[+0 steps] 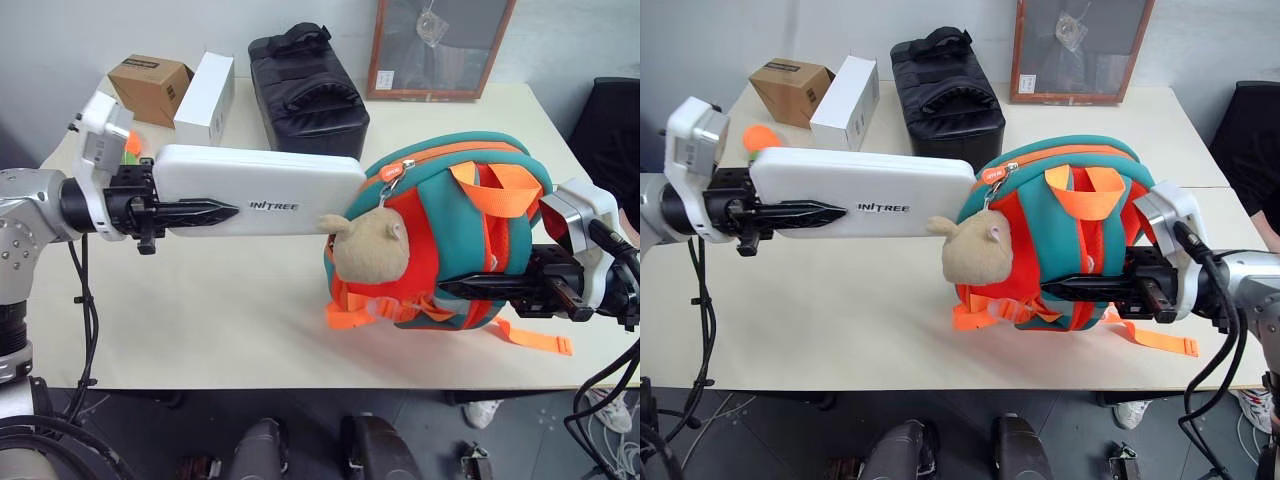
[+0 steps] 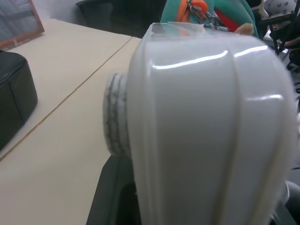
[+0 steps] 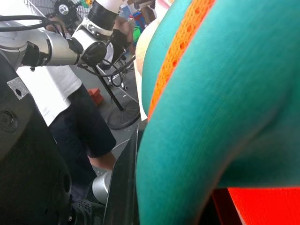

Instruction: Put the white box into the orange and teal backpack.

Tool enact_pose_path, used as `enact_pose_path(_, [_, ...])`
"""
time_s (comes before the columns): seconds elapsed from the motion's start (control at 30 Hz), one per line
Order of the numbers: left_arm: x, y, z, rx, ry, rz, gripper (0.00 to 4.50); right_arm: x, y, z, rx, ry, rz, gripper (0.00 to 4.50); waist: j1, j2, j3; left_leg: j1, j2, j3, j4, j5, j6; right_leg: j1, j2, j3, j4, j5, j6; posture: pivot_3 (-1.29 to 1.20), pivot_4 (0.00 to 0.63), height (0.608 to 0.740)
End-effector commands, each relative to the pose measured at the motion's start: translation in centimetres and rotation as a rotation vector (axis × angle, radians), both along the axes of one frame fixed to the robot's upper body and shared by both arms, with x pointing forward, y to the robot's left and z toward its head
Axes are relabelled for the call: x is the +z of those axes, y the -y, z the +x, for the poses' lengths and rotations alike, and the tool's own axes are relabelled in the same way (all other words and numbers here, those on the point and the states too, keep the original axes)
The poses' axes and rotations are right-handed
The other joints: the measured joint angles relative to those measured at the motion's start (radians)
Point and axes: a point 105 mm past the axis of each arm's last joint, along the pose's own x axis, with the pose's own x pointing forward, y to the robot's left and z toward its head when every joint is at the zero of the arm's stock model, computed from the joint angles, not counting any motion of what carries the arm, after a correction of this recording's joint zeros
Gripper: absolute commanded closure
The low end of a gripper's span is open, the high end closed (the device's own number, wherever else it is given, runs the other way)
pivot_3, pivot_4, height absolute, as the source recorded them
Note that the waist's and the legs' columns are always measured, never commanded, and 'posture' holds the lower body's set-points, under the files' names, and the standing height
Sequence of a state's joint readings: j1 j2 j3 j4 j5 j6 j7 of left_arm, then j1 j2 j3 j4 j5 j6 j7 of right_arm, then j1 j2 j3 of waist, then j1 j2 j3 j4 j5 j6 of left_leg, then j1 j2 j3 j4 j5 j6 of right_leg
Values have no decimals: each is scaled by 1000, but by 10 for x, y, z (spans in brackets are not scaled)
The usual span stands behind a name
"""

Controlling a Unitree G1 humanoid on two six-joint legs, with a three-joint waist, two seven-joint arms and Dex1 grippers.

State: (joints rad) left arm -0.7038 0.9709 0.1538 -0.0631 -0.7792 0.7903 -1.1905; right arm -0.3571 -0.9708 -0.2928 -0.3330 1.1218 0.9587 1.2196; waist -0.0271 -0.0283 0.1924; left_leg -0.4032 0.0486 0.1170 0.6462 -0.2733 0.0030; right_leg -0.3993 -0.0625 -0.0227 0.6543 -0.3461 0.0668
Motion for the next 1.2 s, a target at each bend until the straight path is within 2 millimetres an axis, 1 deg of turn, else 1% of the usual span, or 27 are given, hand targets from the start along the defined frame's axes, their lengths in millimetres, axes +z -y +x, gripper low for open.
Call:
enact_pose_path(0.03, [3,18,0,-72,56,36,3309,10,-2,-7,19,57,21,4488,2,0,0,-1,0,0,1,0,0,0,0,0,0,0,0,0,150,740])
enact_pose_path(0.07, [2,21,1,-79,59,41,3309,10,-2,-7,20,57,20,4488,4,0,0,-1,0,0,2,0,1,0,0,0,0,0,0,0,150,740])
enact_pose_path(0.13, [-4,35,6,-110,88,74,3309,8,-3,-8,24,57,17,4488,9,0,0,-2,-1,0,3,-1,2,0,0,0,0,0,1,0,150,740])
enact_pose_path(0.2, [-6,48,8,-144,103,79,3309,7,-4,-8,26,58,14,4488,19,0,0,-2,-1,0,4,-1,3,1,0,0,-1,1,2,0,150,740])
enact_pose_path(0.3, [-4,57,9,-191,115,93,3309,3,-6,-6,20,57,8,4488,24,0,0,-2,-1,1,5,0,3,1,0,1,-1,1,3,0,150,740])
enact_pose_path(0.4, [1,57,10,-214,132,115,3309,0,-7,-4,17,58,-2,4488,24,0,0,-2,-1,1,5,0,3,1,1,1,0,1,3,0,150,740])
enact_pose_path(0.57, [12,47,12,-234,151,183,3309,0,-8,-3,16,58,1,4488,22,0,0,-1,0,1,5,1,3,1,1,1,1,1,3,0,150,740])
enact_pose_path(0.67, [19,39,13,-249,166,263,3309,-1,-10,-2,19,58,3,4488,21,0,0,-1,0,1,5,1,3,1,2,1,1,1,3,0,150,740])
enact_pose_path(0.77, [21,27,19,-230,178,365,3309,0,-11,-1,21,59,6,4488,21,0,0,-1,0,2,5,1,3,1,2,1,1,1,3,0,150,740])
enact_pose_path(0.9, [28,20,15,-258,170,427,3309,1,-12,0,21,62,7,4488,20,0,0,-1,0,2,6,1,3,0,2,1,2,1,3,0,150,740])
enact_pose_path(0.97, [32,23,16,-268,173,409,3309,2,-13,1,20,64,8,4488,21,0,0,-1,0,2,6,0,4,0,2,2,2,1,3,0,150,740])
enact_pose_path(1.1, [30,35,24,-273,180,352,3309,1,-15,1,21,67,12,4488,25,0,0,-1,0,2,7,0,4,0,2,1,3,1,3,0,150,740])
enact_pose_path(1.2, [36,49,31,-268,172,237,3309,-1,-17,-1,24,68,10,4488,26,0,0,-2,-1,2,9,0,4,0,1,1,5,1,3,0,150,740])
